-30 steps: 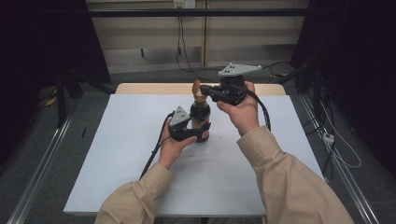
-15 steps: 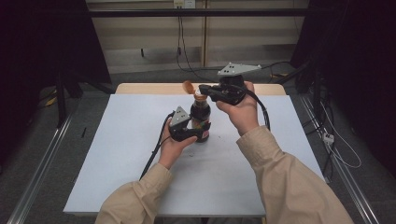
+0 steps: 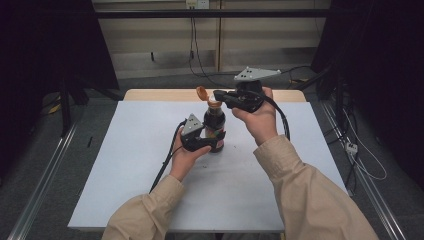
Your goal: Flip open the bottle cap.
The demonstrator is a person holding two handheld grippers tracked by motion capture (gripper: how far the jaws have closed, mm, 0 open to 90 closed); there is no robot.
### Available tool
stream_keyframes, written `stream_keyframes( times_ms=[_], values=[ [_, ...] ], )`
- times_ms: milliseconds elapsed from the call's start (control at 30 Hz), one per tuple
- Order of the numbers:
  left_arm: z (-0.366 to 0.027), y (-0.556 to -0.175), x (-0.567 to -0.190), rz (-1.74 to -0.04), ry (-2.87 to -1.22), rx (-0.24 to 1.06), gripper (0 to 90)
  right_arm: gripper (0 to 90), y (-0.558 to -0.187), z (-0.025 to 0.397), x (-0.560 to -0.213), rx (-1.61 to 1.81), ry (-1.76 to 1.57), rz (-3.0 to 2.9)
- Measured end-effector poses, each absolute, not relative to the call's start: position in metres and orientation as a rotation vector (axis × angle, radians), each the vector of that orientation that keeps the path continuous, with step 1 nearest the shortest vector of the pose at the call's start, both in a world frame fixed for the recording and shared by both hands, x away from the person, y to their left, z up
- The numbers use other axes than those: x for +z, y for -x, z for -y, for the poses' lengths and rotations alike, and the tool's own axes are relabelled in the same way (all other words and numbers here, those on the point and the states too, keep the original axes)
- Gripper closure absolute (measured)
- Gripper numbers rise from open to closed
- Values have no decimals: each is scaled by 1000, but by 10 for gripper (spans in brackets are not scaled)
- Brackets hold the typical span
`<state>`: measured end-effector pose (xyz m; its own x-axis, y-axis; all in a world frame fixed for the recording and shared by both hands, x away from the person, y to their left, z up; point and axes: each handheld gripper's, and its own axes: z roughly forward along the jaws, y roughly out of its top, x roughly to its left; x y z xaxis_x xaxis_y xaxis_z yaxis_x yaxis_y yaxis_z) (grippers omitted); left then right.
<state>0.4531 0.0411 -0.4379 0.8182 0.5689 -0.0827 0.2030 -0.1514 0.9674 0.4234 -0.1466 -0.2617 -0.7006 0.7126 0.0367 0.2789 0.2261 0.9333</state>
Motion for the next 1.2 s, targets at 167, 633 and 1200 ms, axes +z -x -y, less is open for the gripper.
stream_keyframes(
  times_ms=[167, 633, 1200],
  values=[
    [-42, -454, -438, -598, -1727, 349, 287, 867, -422, 150, -262, 1484, -933, -2093],
    [-45, -456, -434, -603, -1709, 323, 231, 698, -420, 158, -268, 1474, -982, -2066],
    [-54, -453, -426, -629, -1732, 214, 128, 309, -417, 161, -275, 1444, -1062, -2019]
  ],
)
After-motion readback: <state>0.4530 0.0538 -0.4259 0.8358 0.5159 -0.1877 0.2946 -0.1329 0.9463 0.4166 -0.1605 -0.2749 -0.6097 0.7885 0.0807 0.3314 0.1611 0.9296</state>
